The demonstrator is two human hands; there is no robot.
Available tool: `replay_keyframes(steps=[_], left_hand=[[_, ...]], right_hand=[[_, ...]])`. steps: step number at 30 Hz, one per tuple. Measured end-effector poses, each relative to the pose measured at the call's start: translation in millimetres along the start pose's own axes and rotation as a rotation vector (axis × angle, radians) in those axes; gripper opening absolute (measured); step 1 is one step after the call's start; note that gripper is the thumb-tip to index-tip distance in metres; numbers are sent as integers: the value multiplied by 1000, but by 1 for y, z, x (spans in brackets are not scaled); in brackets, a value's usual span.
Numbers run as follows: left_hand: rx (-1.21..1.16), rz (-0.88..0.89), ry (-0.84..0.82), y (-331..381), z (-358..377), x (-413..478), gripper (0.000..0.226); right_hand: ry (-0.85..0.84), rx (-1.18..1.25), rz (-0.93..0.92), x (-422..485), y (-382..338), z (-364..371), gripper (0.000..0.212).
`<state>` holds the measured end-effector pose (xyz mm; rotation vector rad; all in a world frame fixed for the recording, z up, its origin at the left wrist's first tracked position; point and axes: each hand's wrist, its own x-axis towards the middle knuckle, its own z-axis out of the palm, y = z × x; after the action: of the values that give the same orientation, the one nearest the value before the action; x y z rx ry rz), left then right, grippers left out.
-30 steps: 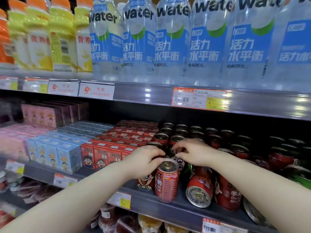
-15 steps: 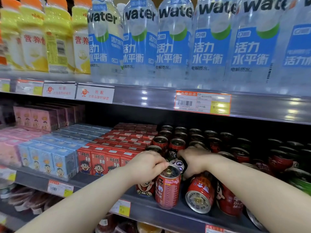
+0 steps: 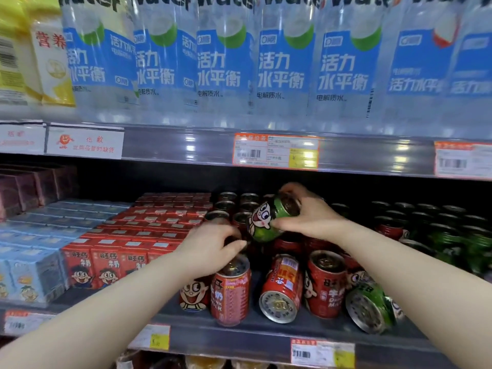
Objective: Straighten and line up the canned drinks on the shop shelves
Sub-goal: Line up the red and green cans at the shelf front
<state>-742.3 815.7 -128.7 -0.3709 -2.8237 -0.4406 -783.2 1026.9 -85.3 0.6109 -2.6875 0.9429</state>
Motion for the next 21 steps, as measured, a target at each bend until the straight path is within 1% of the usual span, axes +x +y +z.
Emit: replay_keyframes(steps=[2,4,7,10,14,18,21], left_hand=[[-37,64,-26,17,1,12,42],[-57,127,-85,35,6,21,45],[-53,176,-156,51,17,29,51],[-38,183,-182,55,24,31,50],[-25,185,-200,57,30,34,54],[-55,269,-181,69,35,44,60],[-73,318,-203,79,39,46,62]], right_hand=[[83,15,41,-11,5,-23,64],[141,-57,109,-25,15,-50,69],[149,-230,248,-52,34,-92,74],[176,-319,295,-83,52,-123,66],[118,-409,405,-115,76,-137,67],[124,-353,448,-127,91,-139,71],[131,-364,463,-130,93,-145,68]])
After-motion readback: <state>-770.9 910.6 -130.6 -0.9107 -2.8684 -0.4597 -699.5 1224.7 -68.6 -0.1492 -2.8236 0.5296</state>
